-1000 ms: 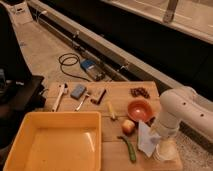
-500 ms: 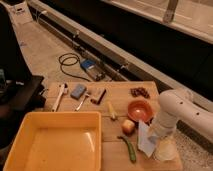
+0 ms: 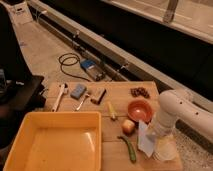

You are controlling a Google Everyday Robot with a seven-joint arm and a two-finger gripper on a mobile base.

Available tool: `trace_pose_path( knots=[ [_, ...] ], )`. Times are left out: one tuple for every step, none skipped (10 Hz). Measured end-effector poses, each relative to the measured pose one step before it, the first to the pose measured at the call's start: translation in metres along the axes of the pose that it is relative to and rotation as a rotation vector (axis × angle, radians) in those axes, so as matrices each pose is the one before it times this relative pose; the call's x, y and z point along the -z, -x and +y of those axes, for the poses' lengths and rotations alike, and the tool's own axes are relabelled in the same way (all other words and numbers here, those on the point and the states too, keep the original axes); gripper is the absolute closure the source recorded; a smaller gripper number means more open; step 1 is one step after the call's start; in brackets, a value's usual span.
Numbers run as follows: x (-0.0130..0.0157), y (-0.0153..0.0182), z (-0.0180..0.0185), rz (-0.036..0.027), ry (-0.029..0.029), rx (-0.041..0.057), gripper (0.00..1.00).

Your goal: Place towel in paper cup

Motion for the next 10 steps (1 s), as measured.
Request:
trace_pose_path(
  knots=[
    [0.0001,0.00036,-0.00165,-0.00623,-0.00447,-0.003,0.64],
    [0.0004,0.00098,-0.00177,-0.00429,-0.00305,-0.00192,0.76],
    [0.00146,0.00112,-0.00074,-0.00234,-0.00396,-0.00035,0.86],
    [0.00237,0.00072,0.00018,-0.00081,-0.00604,-0.00068,0.94],
    [0.00646,0.00105,-0.00008,0.00284,-0.01304,-0.00069,1.0],
    [0.00641,0.00096,-0.00133,0.00263,-0.01423,-0.00107,1.0],
    [0.01027,0.00086,-0.00254,0.00437,-0.02279,-0.00308,1.0],
    [0.01763,-0.00208,-0.00566,0.01183,-0.03336,-0.01015,1.0],
    [0.01494,-0.00303,-0.00757,0.00931,-0.03107,-0.00939,1.0],
    [0.02105,-0.00663,-0.01224,0.01723,-0.04029,-0.01407,1.0]
  ],
)
